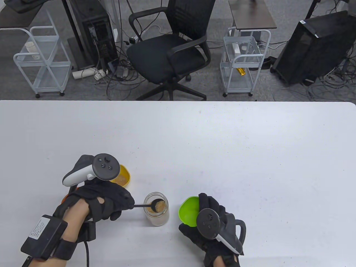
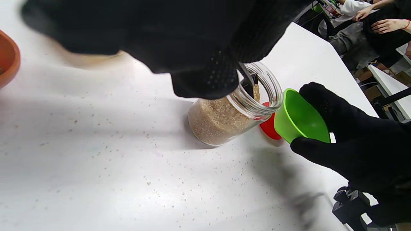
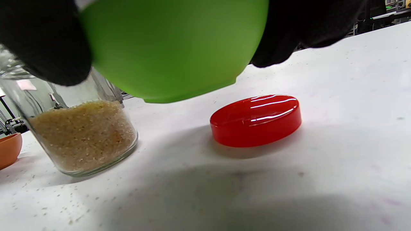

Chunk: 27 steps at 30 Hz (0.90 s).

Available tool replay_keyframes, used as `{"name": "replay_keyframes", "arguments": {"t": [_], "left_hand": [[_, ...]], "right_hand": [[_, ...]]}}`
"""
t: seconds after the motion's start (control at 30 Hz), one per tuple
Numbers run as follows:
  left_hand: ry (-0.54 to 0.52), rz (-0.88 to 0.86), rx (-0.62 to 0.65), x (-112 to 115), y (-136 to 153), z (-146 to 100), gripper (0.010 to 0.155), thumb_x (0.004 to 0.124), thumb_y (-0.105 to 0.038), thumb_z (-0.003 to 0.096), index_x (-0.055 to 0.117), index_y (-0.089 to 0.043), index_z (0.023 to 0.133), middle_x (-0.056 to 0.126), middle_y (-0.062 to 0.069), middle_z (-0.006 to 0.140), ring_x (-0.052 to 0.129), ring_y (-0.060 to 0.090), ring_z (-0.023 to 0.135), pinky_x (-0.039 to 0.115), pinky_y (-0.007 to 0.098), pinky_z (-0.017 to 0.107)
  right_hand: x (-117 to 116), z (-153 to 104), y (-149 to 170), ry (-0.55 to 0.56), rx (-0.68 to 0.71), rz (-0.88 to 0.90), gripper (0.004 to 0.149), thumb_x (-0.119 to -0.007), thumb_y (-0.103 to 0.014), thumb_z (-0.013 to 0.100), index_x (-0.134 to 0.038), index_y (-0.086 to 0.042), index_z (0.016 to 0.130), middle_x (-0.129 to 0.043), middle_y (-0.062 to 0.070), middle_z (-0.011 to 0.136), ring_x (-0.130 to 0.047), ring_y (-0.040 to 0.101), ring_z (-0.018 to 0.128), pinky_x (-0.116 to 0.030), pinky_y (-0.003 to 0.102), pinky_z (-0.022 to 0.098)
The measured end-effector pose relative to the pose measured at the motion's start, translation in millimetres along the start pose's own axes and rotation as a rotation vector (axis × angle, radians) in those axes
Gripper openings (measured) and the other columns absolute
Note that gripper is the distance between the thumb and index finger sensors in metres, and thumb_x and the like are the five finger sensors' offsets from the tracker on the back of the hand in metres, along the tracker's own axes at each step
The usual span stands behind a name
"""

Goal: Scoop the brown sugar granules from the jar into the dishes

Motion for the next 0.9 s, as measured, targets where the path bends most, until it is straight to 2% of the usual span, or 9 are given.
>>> {"name": "replay_keyframes", "arguments": {"t": [0.5,0.63,0.9], "left_hand": [[-0.048,-0.050,0.038,-4,10,-23,0.045,0.081,-0.038,0.0619,0.087,-0.011,0.098,0.110,0.004,0.056,0.104,0.009,0.019,0.097,0.033,0.017],[-0.058,-0.050,0.061,-5,4,-26,0.045,0.081,-0.038,0.0622,0.087,-0.011,0.098,0.110,0.004,0.057,0.104,0.008,0.019,0.097,0.032,0.017],[-0.082,-0.011,0.139,2,-27,-24,0.046,0.079,-0.038,0.0628,0.085,-0.011,0.099,0.109,0.004,0.059,0.104,0.009,0.021,0.097,0.032,0.019]], "right_hand": [[-1,1,-2,-0.003,0.010,-0.001,0.112,-0.085,-0.071,0.040,-0.044,0.002,0.113,-0.058,0.030,0.114,-0.078,0.052,0.085,-0.064,0.069,0.067],[-1,1,-2,-0.004,0.016,0.006,0.112,-0.085,-0.072,0.039,-0.045,0.002,0.112,-0.059,0.030,0.114,-0.079,0.052,0.084,-0.065,0.069,0.066],[-1,1,-2,0.008,0.029,0.028,0.112,-0.085,-0.072,0.039,-0.045,0.002,0.112,-0.061,0.030,0.113,-0.079,0.052,0.084,-0.065,0.068,0.066]]}}
Point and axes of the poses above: the tracker on the back of each hand, its own y axis roughly to the little-finger side, its own z axis roughly from the wrist to the fingertips, x = y × z, the point moved 2 cm from there along z, roughly from the wrist to the fingertips
